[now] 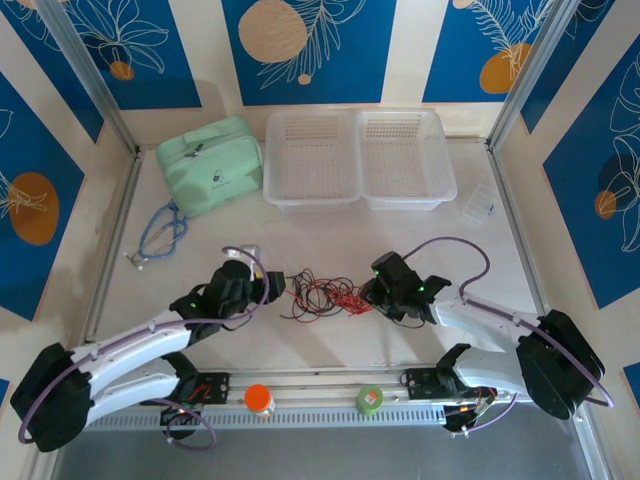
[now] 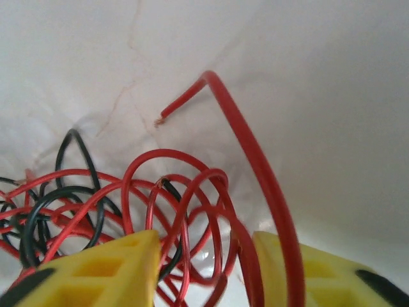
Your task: Untangle the cables
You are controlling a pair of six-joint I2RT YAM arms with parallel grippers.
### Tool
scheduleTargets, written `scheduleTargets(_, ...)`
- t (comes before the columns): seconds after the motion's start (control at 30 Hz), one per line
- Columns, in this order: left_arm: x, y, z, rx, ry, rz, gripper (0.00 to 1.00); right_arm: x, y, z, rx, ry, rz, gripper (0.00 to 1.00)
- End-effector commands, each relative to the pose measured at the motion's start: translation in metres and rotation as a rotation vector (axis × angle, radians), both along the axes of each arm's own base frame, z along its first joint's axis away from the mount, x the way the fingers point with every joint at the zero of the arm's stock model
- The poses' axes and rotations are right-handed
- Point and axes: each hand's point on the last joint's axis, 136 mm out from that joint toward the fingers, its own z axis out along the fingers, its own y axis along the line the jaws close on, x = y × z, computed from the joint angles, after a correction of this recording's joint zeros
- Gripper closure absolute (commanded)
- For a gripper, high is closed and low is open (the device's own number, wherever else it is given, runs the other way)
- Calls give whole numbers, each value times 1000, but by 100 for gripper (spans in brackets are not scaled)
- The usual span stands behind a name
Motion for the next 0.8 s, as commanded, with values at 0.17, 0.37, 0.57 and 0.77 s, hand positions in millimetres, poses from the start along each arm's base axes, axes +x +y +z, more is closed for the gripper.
scheduleTargets(0.17,-12,-24,34,98,153,-152,28,-10,-20,55,-212,-38,211,27)
scheduleTargets(0.37,-1,-66,20,95,329,-156,22,-18,3,66,-288,3,455,20)
scheduleTargets(0.57,10,-81,-26,167,456,-116,18,-16,22,52,-398,-7,781,20)
scheduleTargets(0.77,9,-91,-80,182,560,-107,21,-5,42,17,-375,2,885,25)
